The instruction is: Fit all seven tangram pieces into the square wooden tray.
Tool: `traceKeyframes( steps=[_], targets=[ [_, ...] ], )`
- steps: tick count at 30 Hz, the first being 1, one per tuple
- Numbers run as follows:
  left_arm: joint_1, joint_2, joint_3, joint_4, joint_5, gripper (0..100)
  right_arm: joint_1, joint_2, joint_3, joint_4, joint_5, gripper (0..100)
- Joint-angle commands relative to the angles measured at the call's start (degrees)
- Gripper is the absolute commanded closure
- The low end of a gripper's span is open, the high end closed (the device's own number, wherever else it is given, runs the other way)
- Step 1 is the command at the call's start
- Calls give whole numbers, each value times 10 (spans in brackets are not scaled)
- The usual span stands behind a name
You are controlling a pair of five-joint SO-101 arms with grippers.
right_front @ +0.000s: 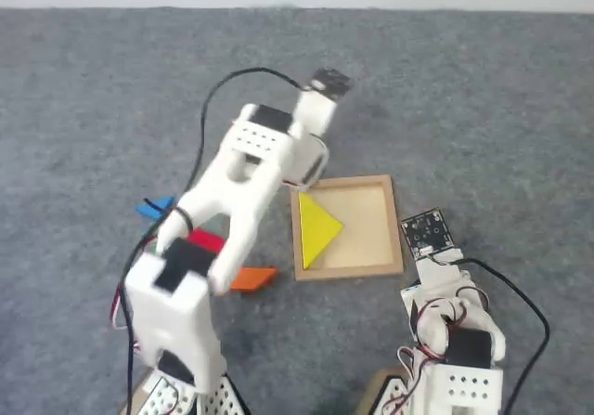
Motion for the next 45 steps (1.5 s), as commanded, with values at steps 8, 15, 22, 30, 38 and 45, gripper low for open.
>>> traceKeyframes(
  steps=[8, 15, 22, 30, 38, 45],
  targets=[
    [11, 19, 78, -103, -3, 874, -2, -9, 10, 0, 4, 991],
    [-62, 88, -35, -58, -30, 874, -1, -9, 10, 0, 4, 991],
    [-84, 164, -164, -8, -45, 874, -2, -9, 10, 0, 4, 991],
    [-123, 260, -355, 98, -67, 874, -2, -9, 10, 0, 4, 991],
    [-177, 268, -429, 149, -106, 874, -2, -9, 10, 0, 4, 991],
    [-38, 156, -412, 278, -64, 891, -2, -9, 10, 0, 4, 991]
  ],
)
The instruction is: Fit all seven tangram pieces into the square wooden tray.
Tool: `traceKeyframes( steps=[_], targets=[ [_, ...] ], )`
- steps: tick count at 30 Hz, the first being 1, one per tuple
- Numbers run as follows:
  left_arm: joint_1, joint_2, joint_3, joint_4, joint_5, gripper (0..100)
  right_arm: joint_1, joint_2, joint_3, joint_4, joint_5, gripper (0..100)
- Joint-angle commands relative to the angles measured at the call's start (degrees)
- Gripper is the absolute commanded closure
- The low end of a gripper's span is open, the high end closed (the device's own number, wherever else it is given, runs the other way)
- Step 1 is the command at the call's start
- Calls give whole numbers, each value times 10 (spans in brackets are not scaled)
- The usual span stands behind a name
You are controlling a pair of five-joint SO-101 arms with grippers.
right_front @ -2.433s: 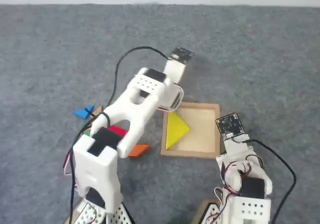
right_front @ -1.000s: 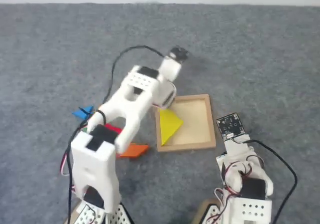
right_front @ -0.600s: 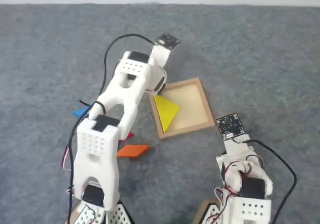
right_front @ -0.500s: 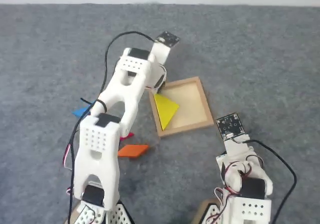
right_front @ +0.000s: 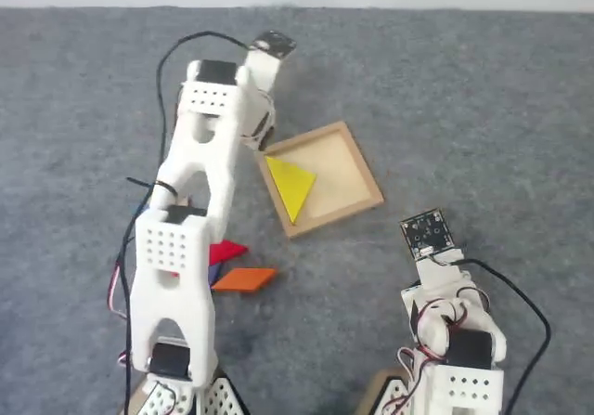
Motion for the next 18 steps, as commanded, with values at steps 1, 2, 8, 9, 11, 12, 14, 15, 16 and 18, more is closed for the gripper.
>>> traceKeyframes(
  steps=[1, 2, 8, 9, 11, 12, 14, 15, 16, 18],
  targets=[
    [128, -120, 45, 58, 35, 903, -2, -9, 10, 0, 4, 991],
    [156, -144, 85, 37, 49, 910, -2, -9, 10, 0, 4, 991],
    [227, -322, 431, -219, 110, 878, -2, -9, 10, 0, 4, 991],
    [228, -349, 487, -265, 117, 874, -2, -9, 10, 0, 4, 991],
    [226, -381, 571, -333, 130, 874, -2, -9, 10, 0, 4, 991],
    [225, -387, 587, -343, 132, 874, -2, -9, 10, 0, 4, 991],
    [225, -384, 599, -344, 135, 874, -2, -9, 10, 0, 4, 991],
    [227, -379, 603, -344, 135, 874, -2, -9, 10, 0, 4, 991],
    [228, -372, 605, -344, 135, 874, -2, -9, 10, 0, 4, 991],
    [228, -353, 603, -345, 136, 874, -2, -9, 10, 0, 4, 991]
  ],
)
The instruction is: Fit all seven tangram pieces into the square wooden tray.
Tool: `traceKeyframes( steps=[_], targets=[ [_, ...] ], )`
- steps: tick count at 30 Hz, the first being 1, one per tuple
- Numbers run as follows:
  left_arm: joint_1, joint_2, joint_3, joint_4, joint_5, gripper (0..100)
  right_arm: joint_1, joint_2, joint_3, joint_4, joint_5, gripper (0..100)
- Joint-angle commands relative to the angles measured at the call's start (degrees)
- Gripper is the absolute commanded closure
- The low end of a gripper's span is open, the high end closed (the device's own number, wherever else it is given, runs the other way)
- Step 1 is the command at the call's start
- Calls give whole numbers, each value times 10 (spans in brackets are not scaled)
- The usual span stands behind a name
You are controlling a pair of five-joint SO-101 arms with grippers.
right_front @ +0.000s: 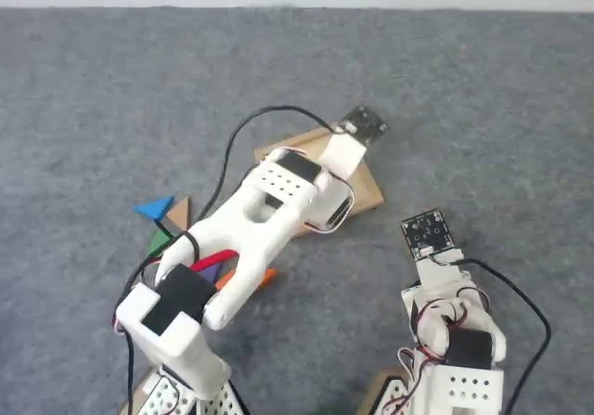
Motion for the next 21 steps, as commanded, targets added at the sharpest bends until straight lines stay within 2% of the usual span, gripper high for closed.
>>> traceKeyframes(
  steps=[1, 21],
  targets=[
    [2, -4, -3, -19, 11, 874, -2, -9, 10, 0, 4, 991],
    [9, 35, -19, 10, -20, 873, -2, -9, 10, 0, 4, 991]
  ],
)
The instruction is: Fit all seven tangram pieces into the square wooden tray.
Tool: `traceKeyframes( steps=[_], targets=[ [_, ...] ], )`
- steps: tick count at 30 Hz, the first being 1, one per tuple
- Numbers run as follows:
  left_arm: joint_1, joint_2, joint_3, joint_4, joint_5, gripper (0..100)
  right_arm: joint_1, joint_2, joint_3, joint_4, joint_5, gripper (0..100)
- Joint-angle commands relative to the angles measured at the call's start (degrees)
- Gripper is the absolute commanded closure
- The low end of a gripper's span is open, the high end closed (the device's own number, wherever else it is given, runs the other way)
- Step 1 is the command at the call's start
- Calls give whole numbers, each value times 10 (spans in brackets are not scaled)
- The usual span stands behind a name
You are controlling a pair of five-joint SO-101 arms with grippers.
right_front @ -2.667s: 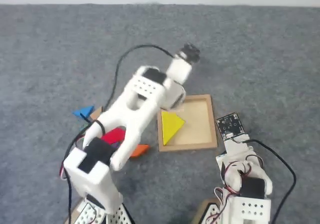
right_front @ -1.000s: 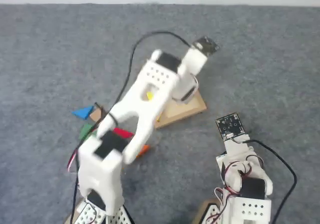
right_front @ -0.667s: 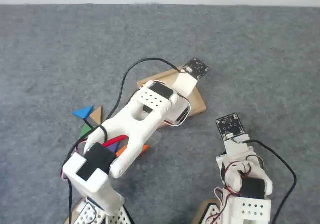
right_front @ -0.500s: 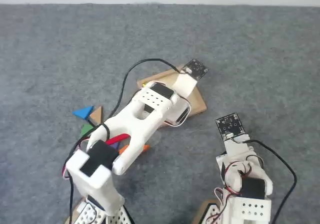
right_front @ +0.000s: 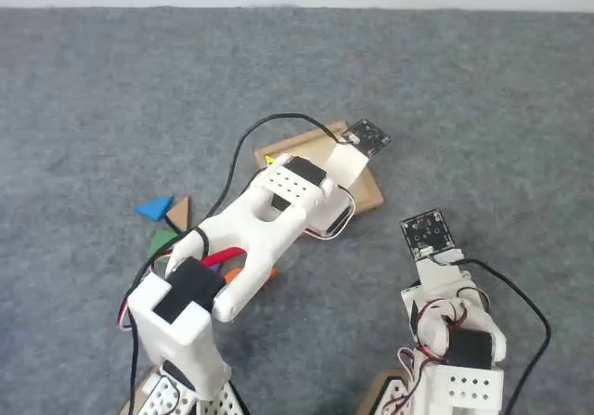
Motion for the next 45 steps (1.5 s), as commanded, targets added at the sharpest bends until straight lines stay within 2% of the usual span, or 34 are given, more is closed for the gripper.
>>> traceKeyframes(
  steps=[1, 5, 11, 16, 21, 26, 31, 33, 36, 45],
  targets=[
    [2, -4, -25, 15, -34, 873, -2, -9, 10, 0, 4, 991],
    [-3, 29, -36, 31, -59, 873, -2, -9, 10, 0, 4, 991],
    [-33, 72, -88, 96, -73, 881, -2, -9, 10, 0, 4, 991],
    [-31, 74, -79, 131, -105, 981, -2, -9, 10, 0, 4, 991],
    [-41, 74, -54, 135, -119, 981, -2, -9, 10, 0, 4, 991],
    [-60, 73, -48, 159, -182, 981, -2, -9, 10, 0, 4, 991],
    [-72, 73, -55, 236, -330, 981, -1, -9, 10, 0, 4, 991],
    [-70, 73, -55, 264, -377, 981, -1, -9, 10, 0, 4, 991],
    [-58, 73, -55, 280, -409, 981, -2, -9, 10, 0, 4, 991],
    [25, 73, -56, 286, -399, 970, -2, -9, 10, 0, 4, 991]
  ],
)
